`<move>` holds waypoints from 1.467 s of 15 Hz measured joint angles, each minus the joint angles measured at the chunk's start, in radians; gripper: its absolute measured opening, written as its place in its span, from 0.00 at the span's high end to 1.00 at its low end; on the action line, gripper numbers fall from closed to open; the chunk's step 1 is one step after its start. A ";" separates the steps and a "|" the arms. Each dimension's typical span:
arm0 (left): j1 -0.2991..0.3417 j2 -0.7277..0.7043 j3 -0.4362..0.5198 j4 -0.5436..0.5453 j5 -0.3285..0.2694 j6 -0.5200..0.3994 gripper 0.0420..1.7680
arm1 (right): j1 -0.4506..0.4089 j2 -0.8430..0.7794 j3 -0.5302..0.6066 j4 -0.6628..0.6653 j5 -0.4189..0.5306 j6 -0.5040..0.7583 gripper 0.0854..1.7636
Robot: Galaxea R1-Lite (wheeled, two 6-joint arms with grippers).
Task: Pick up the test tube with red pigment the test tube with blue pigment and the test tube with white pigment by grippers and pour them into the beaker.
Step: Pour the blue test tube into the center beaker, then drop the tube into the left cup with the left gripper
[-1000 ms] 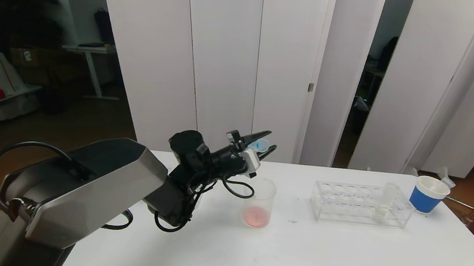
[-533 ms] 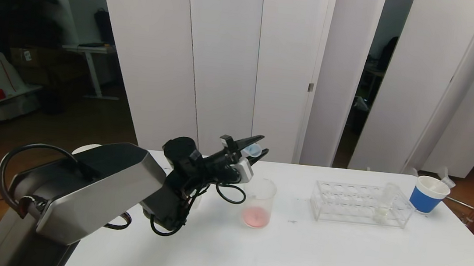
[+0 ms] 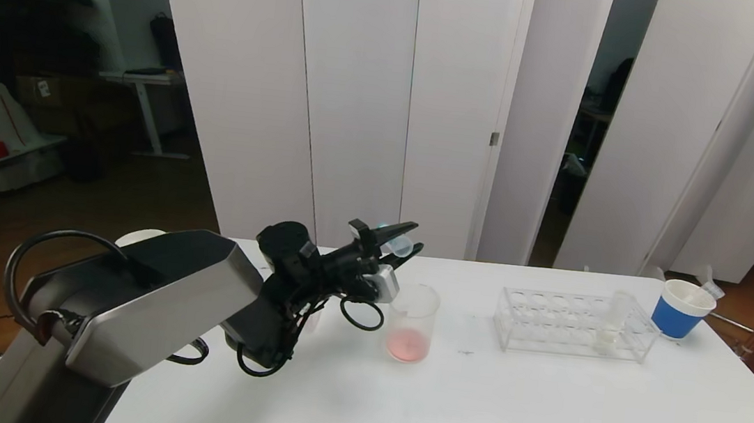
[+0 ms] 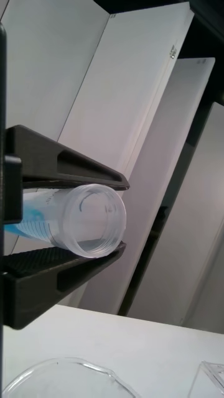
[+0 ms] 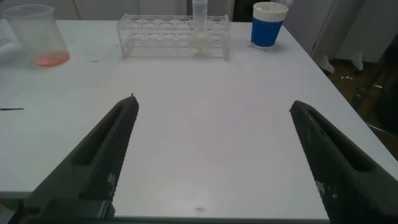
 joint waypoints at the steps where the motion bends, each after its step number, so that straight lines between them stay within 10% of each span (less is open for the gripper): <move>1: 0.000 0.003 -0.003 0.000 0.000 0.002 0.67 | 0.000 0.000 0.000 0.000 0.000 0.000 0.01; 22: 0.007 0.018 -0.006 0.001 0.011 0.191 0.67 | 0.001 0.000 0.000 0.000 0.000 0.000 0.01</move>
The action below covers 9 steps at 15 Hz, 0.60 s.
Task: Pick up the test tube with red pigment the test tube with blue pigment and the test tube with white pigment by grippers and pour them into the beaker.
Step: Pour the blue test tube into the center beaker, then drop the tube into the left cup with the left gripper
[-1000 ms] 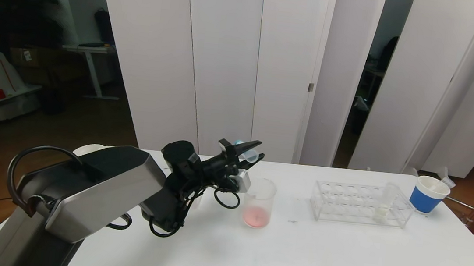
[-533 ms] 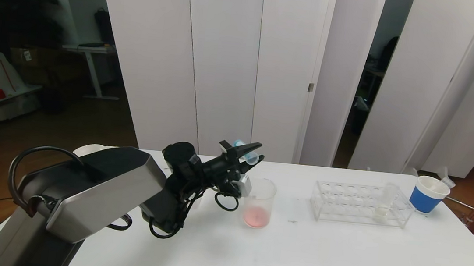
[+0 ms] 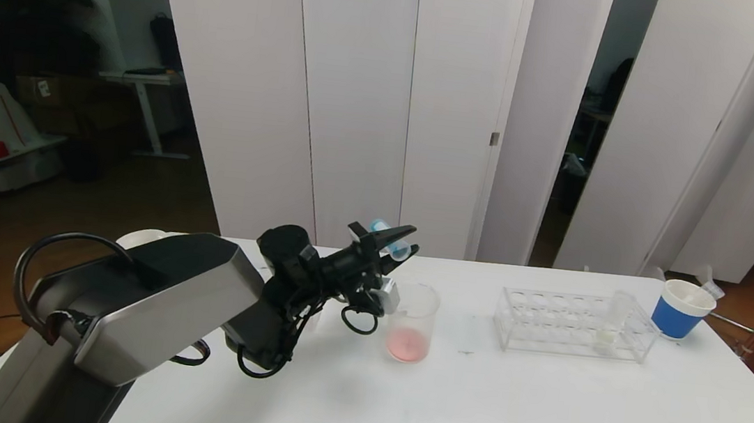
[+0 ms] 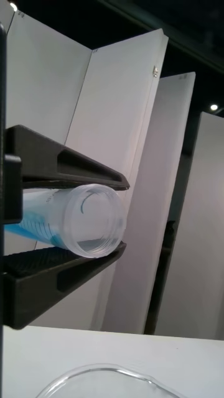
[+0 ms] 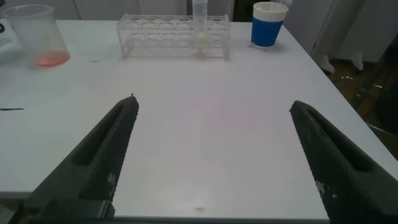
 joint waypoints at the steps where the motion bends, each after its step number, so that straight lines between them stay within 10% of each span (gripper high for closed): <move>1: 0.002 0.001 -0.003 0.001 0.002 0.012 0.67 | 0.000 0.000 0.000 0.000 0.000 0.000 0.01; 9: 0.010 0.014 -0.035 -0.001 0.026 0.045 0.67 | 0.000 0.000 0.000 0.000 0.000 0.000 0.01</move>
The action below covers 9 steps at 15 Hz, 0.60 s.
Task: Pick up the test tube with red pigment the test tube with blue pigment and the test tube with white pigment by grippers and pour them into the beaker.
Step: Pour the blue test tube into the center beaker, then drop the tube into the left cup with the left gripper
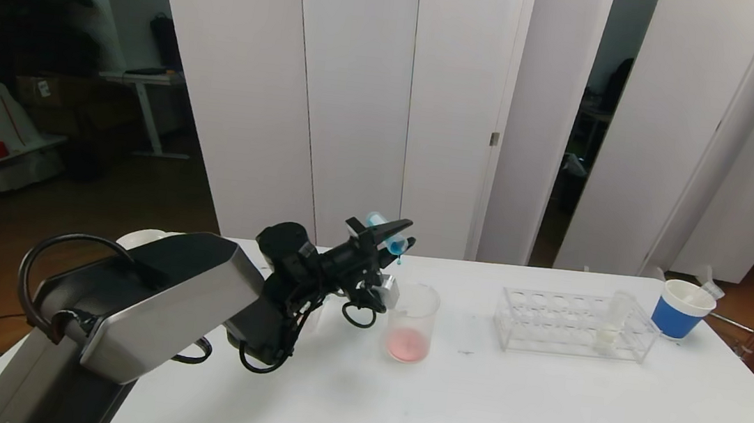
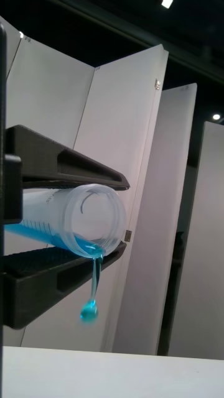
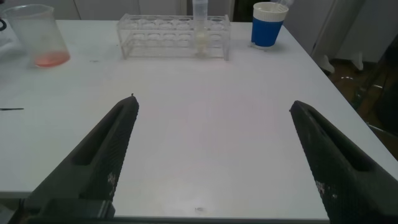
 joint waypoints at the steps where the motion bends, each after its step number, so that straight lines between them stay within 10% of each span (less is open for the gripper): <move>1: 0.000 0.001 -0.001 0.000 0.000 0.001 0.67 | -0.001 0.000 0.000 0.000 0.000 0.000 0.01; 9: -0.009 -0.008 0.023 0.000 0.001 0.001 0.67 | 0.000 0.000 0.000 0.000 0.000 0.000 0.01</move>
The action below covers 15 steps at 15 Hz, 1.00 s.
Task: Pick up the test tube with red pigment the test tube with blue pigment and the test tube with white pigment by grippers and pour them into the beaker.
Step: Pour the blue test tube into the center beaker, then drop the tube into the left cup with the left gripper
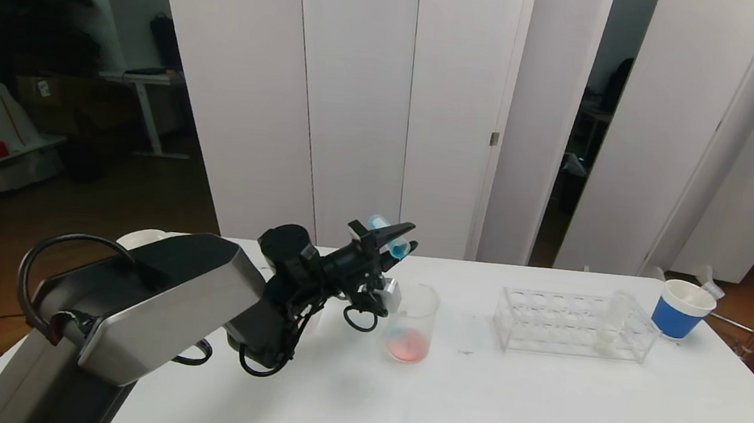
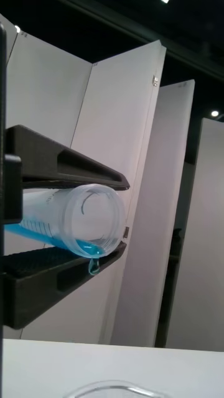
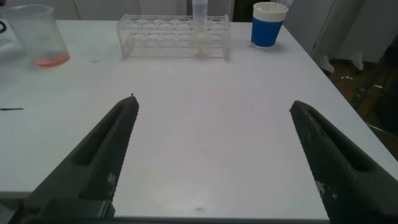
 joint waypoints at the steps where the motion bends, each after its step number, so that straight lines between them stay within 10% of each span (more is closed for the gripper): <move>1: 0.000 -0.002 0.004 0.000 0.000 0.000 0.67 | 0.000 0.000 0.000 0.000 0.000 0.000 0.01; 15: -0.018 -0.057 0.055 0.000 0.006 0.014 0.67 | 0.000 0.000 0.000 0.000 0.000 0.000 0.01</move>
